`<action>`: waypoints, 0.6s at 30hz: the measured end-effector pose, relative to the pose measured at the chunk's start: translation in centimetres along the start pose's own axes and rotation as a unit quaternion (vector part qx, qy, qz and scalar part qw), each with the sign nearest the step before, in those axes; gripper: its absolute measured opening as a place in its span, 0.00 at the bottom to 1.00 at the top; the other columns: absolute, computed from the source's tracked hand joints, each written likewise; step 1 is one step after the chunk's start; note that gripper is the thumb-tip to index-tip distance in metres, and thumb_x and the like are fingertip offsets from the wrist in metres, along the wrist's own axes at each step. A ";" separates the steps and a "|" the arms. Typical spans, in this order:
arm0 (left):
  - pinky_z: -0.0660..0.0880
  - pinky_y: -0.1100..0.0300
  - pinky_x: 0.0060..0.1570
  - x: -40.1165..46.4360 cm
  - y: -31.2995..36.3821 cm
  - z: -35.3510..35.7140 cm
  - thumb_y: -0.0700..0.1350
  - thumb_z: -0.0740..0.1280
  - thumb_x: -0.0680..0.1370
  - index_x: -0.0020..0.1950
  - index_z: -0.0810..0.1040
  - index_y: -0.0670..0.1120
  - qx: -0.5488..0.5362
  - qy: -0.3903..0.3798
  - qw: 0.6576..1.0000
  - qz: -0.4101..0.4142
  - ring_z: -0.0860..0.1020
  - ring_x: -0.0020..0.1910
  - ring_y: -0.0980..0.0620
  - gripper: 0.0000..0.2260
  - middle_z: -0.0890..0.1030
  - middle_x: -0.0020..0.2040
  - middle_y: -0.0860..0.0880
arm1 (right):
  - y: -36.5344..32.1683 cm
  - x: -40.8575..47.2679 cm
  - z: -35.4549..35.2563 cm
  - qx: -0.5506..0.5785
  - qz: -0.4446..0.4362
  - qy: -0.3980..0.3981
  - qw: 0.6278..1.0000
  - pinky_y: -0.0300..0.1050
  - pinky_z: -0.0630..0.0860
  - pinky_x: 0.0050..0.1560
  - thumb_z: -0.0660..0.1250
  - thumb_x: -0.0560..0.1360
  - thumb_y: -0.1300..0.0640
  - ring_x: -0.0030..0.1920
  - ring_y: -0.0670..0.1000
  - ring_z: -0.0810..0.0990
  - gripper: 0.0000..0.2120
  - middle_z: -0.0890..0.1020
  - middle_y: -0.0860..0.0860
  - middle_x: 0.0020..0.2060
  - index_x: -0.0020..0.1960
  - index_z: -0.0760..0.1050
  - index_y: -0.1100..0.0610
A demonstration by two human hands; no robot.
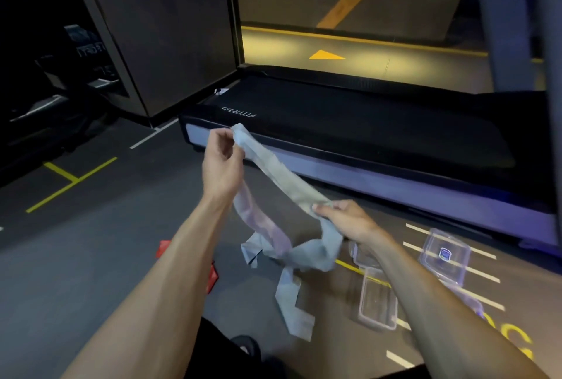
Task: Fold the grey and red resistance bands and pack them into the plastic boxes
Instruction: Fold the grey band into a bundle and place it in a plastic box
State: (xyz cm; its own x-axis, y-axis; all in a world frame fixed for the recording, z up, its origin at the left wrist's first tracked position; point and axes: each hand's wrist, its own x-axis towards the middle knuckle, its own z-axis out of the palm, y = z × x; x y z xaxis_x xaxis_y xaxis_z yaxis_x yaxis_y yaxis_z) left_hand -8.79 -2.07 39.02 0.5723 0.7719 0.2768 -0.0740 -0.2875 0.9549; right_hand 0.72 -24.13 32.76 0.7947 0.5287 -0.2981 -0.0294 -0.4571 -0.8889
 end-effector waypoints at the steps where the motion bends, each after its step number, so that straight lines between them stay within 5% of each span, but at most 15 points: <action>1: 0.78 0.43 0.50 0.1 -0.2 -0.2 0.44 0.66 0.79 0.49 0.74 0.53 0.012 -0.014 1.000 0.002 0.79 0.43 0.51 0.05 0.81 0.44 0.52 | 0.0 0.3 -0.3 -0.003 -0.016 0.024 1.000 0.41 0.65 0.30 0.72 0.78 0.48 0.31 0.47 0.72 0.15 0.76 0.50 0.31 0.40 0.79 0.59; 5: 0.76 0.47 0.46 -0.2 0.3 -0.3 0.46 0.66 0.75 0.49 0.74 0.54 0.053 -0.055 0.996 0.034 0.77 0.41 0.52 0.05 0.81 0.44 0.58 | 0.1 0.7 -0.1 0.006 -0.049 0.027 0.998 0.43 0.63 0.34 0.72 0.78 0.48 0.33 0.47 0.69 0.16 0.72 0.49 0.30 0.37 0.75 0.56; 8: 0.71 0.63 0.41 -0.6 1.3 -0.2 0.40 0.66 0.76 0.51 0.74 0.52 0.085 -0.060 0.991 0.079 0.73 0.37 0.60 0.08 0.78 0.43 0.62 | 0.2 0.8 0.8 -0.084 -0.022 -0.041 0.995 0.43 0.67 0.39 0.75 0.75 0.45 0.37 0.48 0.74 0.15 0.79 0.49 0.35 0.43 0.82 0.57; 12: 0.71 0.61 0.45 -0.9 2.4 0.2 0.39 0.66 0.77 0.53 0.75 0.48 0.060 -0.075 0.986 0.136 0.77 0.44 0.56 0.07 0.79 0.47 0.59 | 0.3 1.0 2.1 -0.200 0.018 -0.153 0.968 0.42 0.76 0.39 0.75 0.75 0.46 0.39 0.48 0.78 0.11 0.81 0.52 0.41 0.46 0.78 0.53; 15: 0.71 0.63 0.50 -1.0 2.7 1.1 0.34 0.64 0.76 0.53 0.76 0.42 0.008 -0.122 0.983 0.138 0.77 0.46 0.59 0.08 0.79 0.47 0.54 | -0.1 1.1 2.4 -0.218 0.054 -0.250 0.942 0.47 0.79 0.48 0.76 0.75 0.51 0.49 0.51 0.82 0.16 0.84 0.56 0.53 0.57 0.79 0.58; 18: 0.73 0.60 0.52 -1.3 3.2 1.8 0.29 0.64 0.78 0.53 0.75 0.36 -0.065 -0.171 0.977 0.111 0.79 0.49 0.54 0.07 0.81 0.48 0.43 | -0.8 1.9 2.4 -0.235 -0.020 -0.171 0.957 0.42 0.76 0.42 0.71 0.73 0.66 0.41 0.49 0.80 0.06 0.84 0.54 0.42 0.49 0.82 0.57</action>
State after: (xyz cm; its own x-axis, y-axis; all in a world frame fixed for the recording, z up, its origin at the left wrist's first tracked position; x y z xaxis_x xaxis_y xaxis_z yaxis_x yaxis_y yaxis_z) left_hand -8.30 -5.01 41.52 0.7688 0.4571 0.4473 -0.3171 -0.3350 0.8873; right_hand 0.77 -21.03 32.04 0.5424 0.7182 -0.4358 0.3363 -0.6610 -0.6708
